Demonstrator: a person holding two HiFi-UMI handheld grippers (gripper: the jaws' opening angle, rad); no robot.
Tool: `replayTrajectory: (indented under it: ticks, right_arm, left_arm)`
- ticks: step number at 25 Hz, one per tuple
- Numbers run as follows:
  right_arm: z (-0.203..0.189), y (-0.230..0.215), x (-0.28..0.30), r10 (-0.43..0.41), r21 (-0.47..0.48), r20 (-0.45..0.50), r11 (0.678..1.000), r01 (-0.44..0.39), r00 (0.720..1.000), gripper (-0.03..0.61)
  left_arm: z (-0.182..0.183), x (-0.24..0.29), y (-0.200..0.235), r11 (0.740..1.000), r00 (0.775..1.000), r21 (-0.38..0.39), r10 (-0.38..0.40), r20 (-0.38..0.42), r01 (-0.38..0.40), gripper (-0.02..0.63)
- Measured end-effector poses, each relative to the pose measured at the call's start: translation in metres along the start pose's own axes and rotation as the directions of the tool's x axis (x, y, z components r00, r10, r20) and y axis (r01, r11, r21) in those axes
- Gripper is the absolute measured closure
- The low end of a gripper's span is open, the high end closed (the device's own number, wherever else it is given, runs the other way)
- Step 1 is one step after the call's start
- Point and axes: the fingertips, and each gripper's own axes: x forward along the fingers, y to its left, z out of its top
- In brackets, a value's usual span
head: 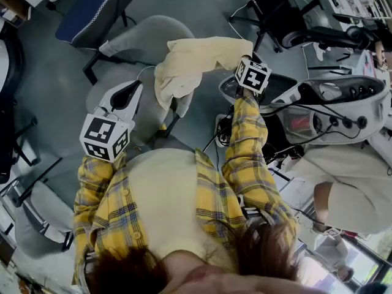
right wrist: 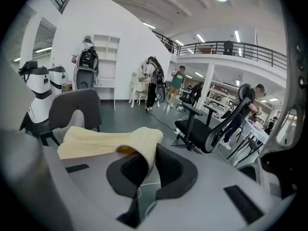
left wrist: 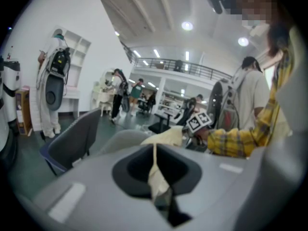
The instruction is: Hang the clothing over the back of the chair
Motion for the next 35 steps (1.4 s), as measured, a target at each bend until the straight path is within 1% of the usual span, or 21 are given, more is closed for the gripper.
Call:
replayTrajectory:
  ticks: [3, 7, 18, 20, 23, 25, 31, 35]
  right_arm:
    - [-0.018, 0.005, 0.002, 0.017, 0.004, -0.043, 1.0, -0.017, 0.999, 0.557]
    - [-0.034, 0.014, -0.001, 0.035, 0.015, -0.07, 0.999, -0.034, 0.997, 0.557]
    - [-0.067, 0.038, -0.022, 0.082, 0.026, -0.097, 0.996, -0.08, 0.992, 0.555]
    - [-0.075, 0.042, -0.026, 0.095, 0.031, -0.104, 0.995, -0.092, 0.99, 0.535]
    - [-0.087, 0.053, -0.033, 0.129, 0.039, -0.124, 0.991, -0.125, 0.984, 0.454]
    - [-0.094, 0.058, -0.038, 0.142, 0.038, -0.132, 0.99, -0.138, 0.981, 0.446]
    - [-0.105, 0.077, -0.063, 0.184, 0.048, -0.119, 0.983, -0.18, 0.976, 0.443]
    - [-0.099, 0.095, -0.084, 0.227, 0.081, -0.06, 0.972, -0.222, 0.972, 0.445]
  left_arm:
    - [-0.001, 0.0, -0.001, 1.0, 1.0, 0.0, -0.003, -0.004, 0.003, 0.606]
    - [-0.002, -0.001, -0.001, 1.0, 1.0, 0.001, -0.004, -0.007, 0.004, 0.606]
    - [-0.008, 0.0, -0.008, 0.999, 0.999, 0.008, -0.032, -0.014, 0.032, 0.606]
    - [-0.01, 0.0, -0.009, 0.999, 0.999, 0.008, -0.039, -0.018, 0.039, 0.606]
    - [-0.014, 0.001, -0.011, 0.999, 0.999, 0.012, -0.048, -0.021, 0.049, 0.606]
    - [-0.015, 0.002, -0.012, 0.998, 0.998, 0.015, -0.055, -0.023, 0.055, 0.606]
    - [-0.018, 0.001, -0.018, 0.997, 0.997, 0.024, -0.074, -0.021, 0.075, 0.606]
    - [-0.017, -0.004, -0.018, 0.997, 0.997, 0.029, -0.073, -0.011, 0.073, 0.606]
